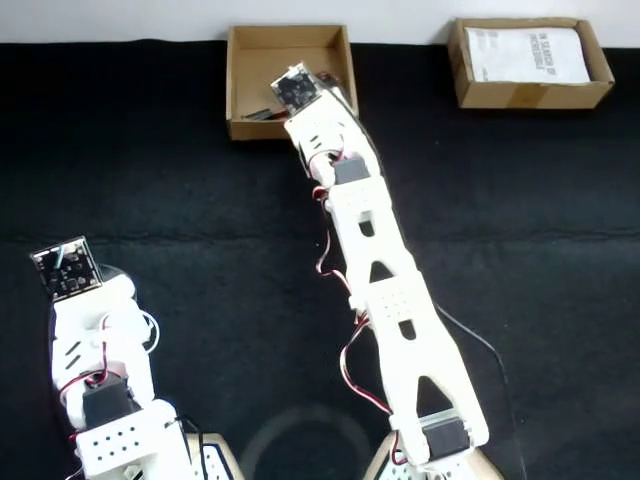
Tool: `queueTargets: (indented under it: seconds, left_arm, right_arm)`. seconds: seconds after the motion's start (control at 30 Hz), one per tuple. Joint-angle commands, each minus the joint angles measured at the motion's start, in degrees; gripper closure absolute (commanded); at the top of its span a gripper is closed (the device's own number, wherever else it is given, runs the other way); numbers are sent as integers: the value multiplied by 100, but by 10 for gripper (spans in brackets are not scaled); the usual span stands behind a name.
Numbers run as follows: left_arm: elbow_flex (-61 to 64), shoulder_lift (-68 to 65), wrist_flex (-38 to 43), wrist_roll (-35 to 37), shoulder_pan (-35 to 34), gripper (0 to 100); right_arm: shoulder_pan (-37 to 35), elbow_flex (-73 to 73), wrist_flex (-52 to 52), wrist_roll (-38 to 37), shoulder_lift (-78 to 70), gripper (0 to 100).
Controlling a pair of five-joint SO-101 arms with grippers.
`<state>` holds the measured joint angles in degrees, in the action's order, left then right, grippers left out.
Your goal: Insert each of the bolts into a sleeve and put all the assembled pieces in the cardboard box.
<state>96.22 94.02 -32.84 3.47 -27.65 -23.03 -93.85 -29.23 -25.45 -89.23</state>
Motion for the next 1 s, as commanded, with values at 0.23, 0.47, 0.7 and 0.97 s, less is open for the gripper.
queueTargets:
  seconds: [0.23, 0.47, 0.7, 0.97]
  left_arm:
    - [136, 92, -70, -18, 154, 991]
    - [136, 92, -70, -18, 154, 991]
    - [136, 92, -79, -26, 154, 991]
    - [136, 84, -237, -26, 374, 991]
  right_arm:
    - [-31, -734, -2308, 2127, 1842, 793]
    - [92, -734, -3802, 3138, 3222, 793]
    - [57, -734, -4629, 3218, 4400, 793]
    - [66, -716, -5727, 3191, 6123, 793]
